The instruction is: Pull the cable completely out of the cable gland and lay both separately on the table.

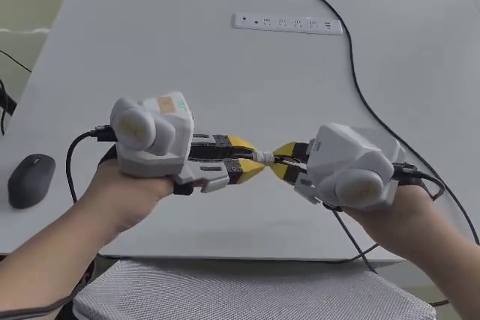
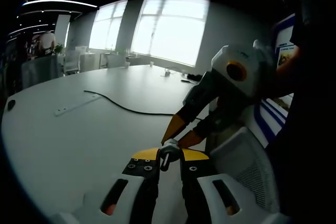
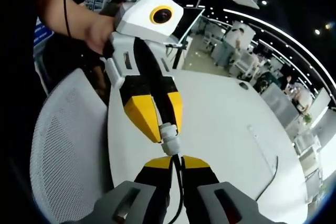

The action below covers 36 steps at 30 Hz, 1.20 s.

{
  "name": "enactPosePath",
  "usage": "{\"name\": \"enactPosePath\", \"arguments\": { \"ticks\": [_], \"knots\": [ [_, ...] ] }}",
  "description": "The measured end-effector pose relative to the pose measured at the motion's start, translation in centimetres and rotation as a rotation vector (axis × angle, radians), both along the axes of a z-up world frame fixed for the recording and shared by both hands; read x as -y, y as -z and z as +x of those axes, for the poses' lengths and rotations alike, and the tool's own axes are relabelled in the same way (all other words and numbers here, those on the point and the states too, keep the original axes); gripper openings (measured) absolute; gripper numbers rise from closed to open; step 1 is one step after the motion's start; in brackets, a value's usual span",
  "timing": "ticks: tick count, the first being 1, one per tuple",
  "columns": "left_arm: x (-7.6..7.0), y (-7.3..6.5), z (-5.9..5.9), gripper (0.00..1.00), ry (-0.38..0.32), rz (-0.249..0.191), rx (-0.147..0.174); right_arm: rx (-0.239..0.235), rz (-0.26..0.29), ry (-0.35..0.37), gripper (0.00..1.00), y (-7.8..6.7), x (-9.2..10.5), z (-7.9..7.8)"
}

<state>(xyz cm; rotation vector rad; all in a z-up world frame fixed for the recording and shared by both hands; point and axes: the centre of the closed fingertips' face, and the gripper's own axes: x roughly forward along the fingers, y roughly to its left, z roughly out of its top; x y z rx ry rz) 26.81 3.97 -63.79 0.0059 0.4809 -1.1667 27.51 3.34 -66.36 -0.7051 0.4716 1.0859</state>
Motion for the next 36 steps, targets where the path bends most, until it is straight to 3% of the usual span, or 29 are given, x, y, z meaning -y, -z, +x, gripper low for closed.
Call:
{"name": "enactPosePath", "arguments": {
  "ticks": [6, 11, 20, 36],
  "knots": [
    [0.1, 0.2, 0.0, 0.15, -0.027, 0.003, -0.007, 0.003, 0.003, -0.026, 0.00, 0.1, 0.1, 0.0],
    [-0.2, 0.2, 0.1, 0.15, -0.051, 0.005, -0.009, -0.022, 0.012, -0.030, 0.00, 0.1, -0.1, 0.0],
    [-0.7, -0.1, 0.4, 0.15, -0.081, 0.003, -0.003, -0.023, -0.014, -0.021, 0.00, 0.9, 0.8, 0.5],
    [-1.5, -0.7, 0.3, 0.15, -0.109, 0.010, 0.008, -0.069, -0.007, 0.050, 0.00, 2.1, 2.6, 0.8]
  ]
}}
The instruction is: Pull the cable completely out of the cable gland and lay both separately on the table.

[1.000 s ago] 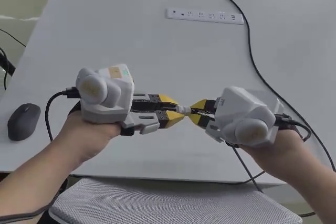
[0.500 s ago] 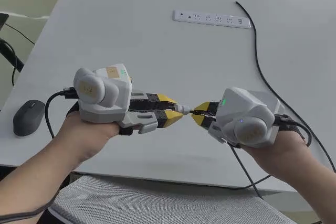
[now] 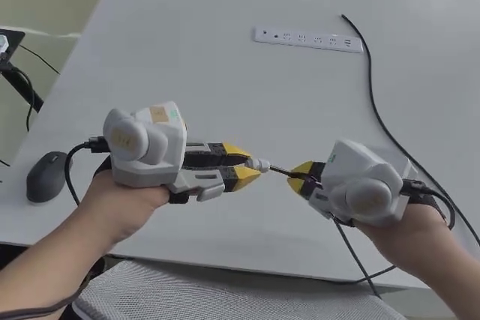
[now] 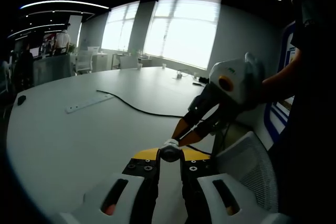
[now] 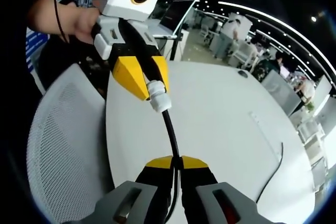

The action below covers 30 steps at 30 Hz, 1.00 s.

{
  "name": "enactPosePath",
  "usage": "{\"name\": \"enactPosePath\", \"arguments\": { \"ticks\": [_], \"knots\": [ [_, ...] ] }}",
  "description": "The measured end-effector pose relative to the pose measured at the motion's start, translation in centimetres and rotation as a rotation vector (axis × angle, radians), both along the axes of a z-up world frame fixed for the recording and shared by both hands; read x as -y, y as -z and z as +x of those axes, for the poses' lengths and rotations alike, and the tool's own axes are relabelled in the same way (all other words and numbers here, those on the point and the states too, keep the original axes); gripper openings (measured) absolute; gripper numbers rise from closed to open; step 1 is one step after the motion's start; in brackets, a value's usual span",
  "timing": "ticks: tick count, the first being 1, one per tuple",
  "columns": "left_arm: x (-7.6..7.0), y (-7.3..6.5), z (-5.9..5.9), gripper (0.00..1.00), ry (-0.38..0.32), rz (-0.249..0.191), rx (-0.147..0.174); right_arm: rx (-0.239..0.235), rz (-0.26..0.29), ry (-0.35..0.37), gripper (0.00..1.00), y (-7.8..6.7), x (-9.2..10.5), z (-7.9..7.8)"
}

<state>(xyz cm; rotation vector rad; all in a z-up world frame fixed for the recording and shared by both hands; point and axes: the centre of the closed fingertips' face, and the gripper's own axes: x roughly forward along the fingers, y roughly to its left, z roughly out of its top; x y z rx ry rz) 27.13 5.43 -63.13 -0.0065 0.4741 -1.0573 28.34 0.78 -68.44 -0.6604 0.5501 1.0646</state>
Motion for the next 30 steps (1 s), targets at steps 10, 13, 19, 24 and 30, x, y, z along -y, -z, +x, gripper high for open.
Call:
{"name": "enactPosePath", "arguments": {
  "ticks": [10, 13, 19, 24, 30],
  "knots": [
    [-0.2, 0.0, -0.2, 0.15, -0.028, 0.004, 0.001, -0.005, -0.019, 0.031, 0.00, 0.6, 1.7, 0.1],
    [-0.4, 0.2, -0.2, 0.15, -0.036, 0.005, -0.002, -0.003, -0.022, 0.052, 0.00, 0.6, 2.2, 0.3],
    [-0.3, 1.1, -0.4, 0.15, -0.032, 0.013, -0.001, -0.019, -0.018, 0.105, 0.00, 0.6, 2.8, 1.4],
    [-0.7, 2.2, -0.4, 0.15, -0.040, 0.006, -0.012, -0.056, 0.009, 0.175, 0.00, 0.7, 3.2, 2.3],
    [-1.1, 3.2, -0.6, 0.15, -0.040, 0.020, -0.024, -0.082, 0.004, 0.204, 0.00, 1.1, 3.2, 3.4]
  ]
}}
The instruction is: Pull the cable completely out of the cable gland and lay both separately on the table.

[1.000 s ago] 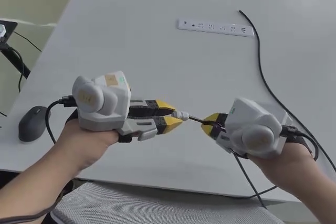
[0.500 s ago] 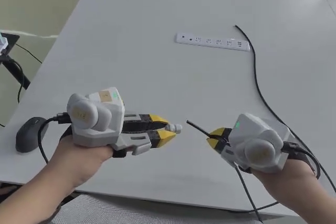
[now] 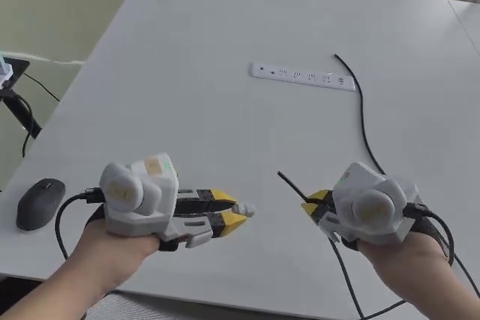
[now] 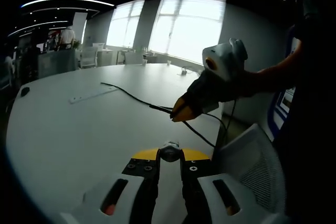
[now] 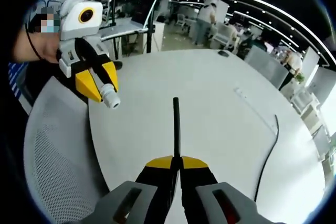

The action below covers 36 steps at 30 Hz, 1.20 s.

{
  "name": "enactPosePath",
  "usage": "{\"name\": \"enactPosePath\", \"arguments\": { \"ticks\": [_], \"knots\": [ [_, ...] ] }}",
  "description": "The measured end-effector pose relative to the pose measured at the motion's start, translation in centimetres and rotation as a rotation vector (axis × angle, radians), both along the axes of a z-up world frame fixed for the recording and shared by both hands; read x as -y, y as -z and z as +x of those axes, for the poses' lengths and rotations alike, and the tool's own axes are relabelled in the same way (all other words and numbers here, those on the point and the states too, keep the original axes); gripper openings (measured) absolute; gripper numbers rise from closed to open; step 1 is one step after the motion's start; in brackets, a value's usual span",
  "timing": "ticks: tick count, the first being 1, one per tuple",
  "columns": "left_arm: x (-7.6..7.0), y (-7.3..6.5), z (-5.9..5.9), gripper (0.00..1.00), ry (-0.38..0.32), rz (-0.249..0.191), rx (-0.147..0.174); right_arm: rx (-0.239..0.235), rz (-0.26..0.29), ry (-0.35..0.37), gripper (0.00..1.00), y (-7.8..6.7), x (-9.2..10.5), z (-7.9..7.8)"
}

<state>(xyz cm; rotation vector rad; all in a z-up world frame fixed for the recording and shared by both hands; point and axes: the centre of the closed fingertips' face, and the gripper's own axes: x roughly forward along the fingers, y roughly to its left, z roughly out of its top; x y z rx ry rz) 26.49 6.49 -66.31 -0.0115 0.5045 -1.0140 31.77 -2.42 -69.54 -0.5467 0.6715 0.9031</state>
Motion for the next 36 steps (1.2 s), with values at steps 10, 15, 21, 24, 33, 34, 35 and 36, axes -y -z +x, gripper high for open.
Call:
{"name": "enactPosePath", "arguments": {
  "ticks": [10, 15, 21, 24, 33, 34, 35, 36],
  "knots": [
    [-1.8, 2.1, -0.2, 0.15, -0.042, 0.022, -0.006, -0.028, 0.003, 0.016, 0.00, 0.6, -1.4, 2.5],
    [-2.3, 3.2, -0.5, 0.15, -0.049, 0.022, -0.017, -0.032, -0.003, 0.021, 0.00, 1.0, -2.4, 3.8],
    [-2.8, 4.3, -0.8, 0.15, -0.062, 0.021, -0.029, -0.056, -0.002, 0.024, 0.00, 1.8, -3.5, 5.0],
    [-3.3, 4.8, -0.8, 0.15, -0.072, 0.020, -0.035, -0.068, -0.009, 0.015, 0.00, 2.4, -4.2, 5.6],
    [-5.0, 6.3, -0.7, 0.15, -0.112, 0.023, -0.052, -0.078, -0.040, -0.037, 0.00, 3.7, -6.3, 7.1],
    [-5.1, 6.4, -0.6, 0.15, -0.115, 0.023, -0.053, -0.079, -0.041, -0.039, 0.00, 3.7, -6.5, 7.2],
    [-5.3, 6.6, -0.6, 0.15, -0.120, 0.024, -0.055, -0.078, -0.045, -0.047, 0.00, 3.8, -6.8, 7.4],
    [-5.5, 6.9, -0.5, 0.15, -0.125, 0.026, -0.056, -0.075, -0.049, -0.052, 0.00, 3.9, -7.0, 7.6]
  ]
}}
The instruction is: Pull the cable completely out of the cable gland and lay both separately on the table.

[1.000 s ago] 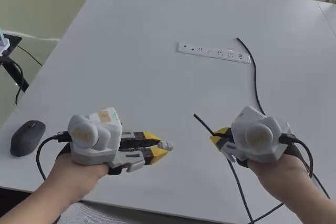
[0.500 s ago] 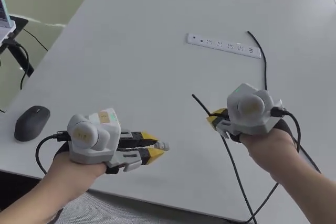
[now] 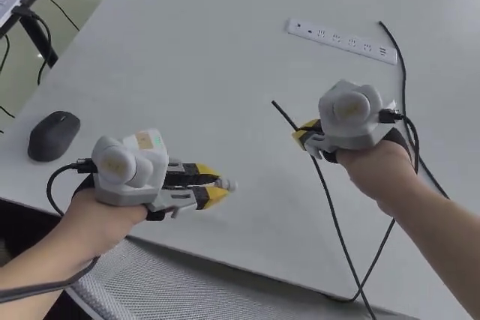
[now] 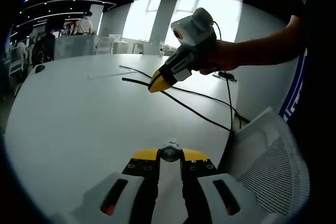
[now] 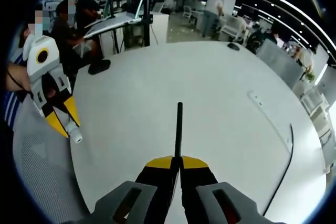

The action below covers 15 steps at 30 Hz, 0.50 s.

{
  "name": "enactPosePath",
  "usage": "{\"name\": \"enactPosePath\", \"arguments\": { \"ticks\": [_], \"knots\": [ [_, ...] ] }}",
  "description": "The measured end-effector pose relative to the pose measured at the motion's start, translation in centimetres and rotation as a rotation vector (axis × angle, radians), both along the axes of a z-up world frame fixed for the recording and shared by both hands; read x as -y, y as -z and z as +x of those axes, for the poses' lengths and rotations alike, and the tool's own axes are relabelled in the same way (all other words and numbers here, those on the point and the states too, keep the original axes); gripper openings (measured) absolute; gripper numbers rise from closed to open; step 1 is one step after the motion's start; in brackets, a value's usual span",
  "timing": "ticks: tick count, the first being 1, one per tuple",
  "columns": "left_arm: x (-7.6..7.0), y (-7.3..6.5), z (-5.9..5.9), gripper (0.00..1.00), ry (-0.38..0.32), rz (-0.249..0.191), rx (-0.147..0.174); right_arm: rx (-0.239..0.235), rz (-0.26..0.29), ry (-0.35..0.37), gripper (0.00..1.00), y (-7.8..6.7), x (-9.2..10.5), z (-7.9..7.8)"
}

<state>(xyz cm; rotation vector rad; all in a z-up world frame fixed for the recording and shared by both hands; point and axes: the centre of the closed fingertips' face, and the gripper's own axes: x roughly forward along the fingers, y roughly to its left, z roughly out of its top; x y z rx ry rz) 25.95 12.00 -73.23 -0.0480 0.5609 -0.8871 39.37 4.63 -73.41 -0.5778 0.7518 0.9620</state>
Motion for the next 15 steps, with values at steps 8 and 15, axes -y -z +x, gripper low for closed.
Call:
{"name": "enactPosePath", "arguments": {
  "ticks": [8, 15],
  "knots": [
    [-0.7, 0.7, 0.3, 0.15, -0.028, -0.004, -0.012, 0.005, -0.002, -0.033, 0.00, 0.9, -2.7, 2.4],
    [-1.4, 1.2, 1.0, 0.15, -0.022, 0.004, -0.010, 0.001, -0.001, -0.059, 0.00, 1.4, -5.2, 3.4]
  ]
}}
